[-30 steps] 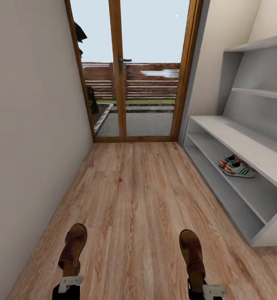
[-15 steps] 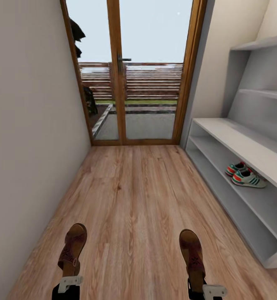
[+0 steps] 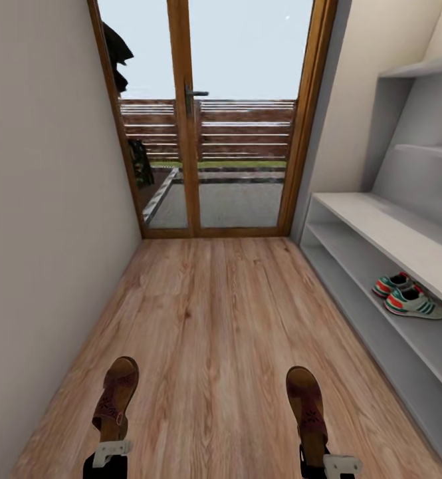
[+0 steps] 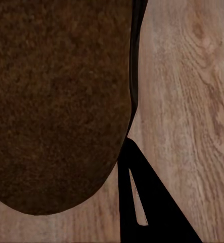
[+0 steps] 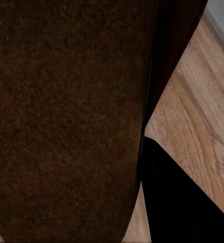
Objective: Pick up the two gym shoes and the two sandals from the corridor floor and place them onto the hallstand (shoe rack) in the corridor, making sure they are on the rack and not on the floor. Arrange them so the two gym shoes are next to each other and the two sandals are next to each other.
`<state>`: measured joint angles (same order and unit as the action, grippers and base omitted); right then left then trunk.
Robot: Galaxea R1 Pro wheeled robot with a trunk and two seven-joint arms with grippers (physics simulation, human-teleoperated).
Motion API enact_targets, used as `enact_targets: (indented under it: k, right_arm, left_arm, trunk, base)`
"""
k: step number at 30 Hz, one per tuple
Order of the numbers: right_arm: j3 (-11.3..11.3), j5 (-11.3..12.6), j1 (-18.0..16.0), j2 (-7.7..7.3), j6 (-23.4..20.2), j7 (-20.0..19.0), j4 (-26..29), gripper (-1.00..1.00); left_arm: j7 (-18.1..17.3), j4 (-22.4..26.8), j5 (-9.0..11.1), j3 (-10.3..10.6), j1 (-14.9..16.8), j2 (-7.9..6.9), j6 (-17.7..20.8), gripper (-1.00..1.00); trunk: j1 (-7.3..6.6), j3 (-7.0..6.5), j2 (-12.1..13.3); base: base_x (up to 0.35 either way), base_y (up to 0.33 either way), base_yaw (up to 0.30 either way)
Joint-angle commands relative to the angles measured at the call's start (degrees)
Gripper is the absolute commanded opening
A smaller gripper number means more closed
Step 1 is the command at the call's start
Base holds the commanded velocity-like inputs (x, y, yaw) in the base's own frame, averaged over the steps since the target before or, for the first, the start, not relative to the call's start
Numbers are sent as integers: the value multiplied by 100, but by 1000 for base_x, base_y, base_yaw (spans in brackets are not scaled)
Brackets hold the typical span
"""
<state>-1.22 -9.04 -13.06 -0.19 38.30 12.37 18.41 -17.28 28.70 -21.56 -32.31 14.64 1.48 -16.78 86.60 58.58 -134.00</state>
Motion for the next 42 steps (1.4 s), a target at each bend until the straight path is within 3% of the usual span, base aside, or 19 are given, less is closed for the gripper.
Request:
enact_targets:
  k: [1,42]
  right_arm:
    - [-10,-45,-4,1,10,37,-4,-100]
    - [-10,-45,-1,1,10,37,-4,-100]
  left_arm:
    - [-39,4,-37,-48,5,8,-19,-100]
    - [-39,4,-38,-48,3,10,-19,-100]
  trunk:
    - [2,5,-2]
    - [2,5,-2]
  base:
    - [339,0,0]
    - [339,0,0]
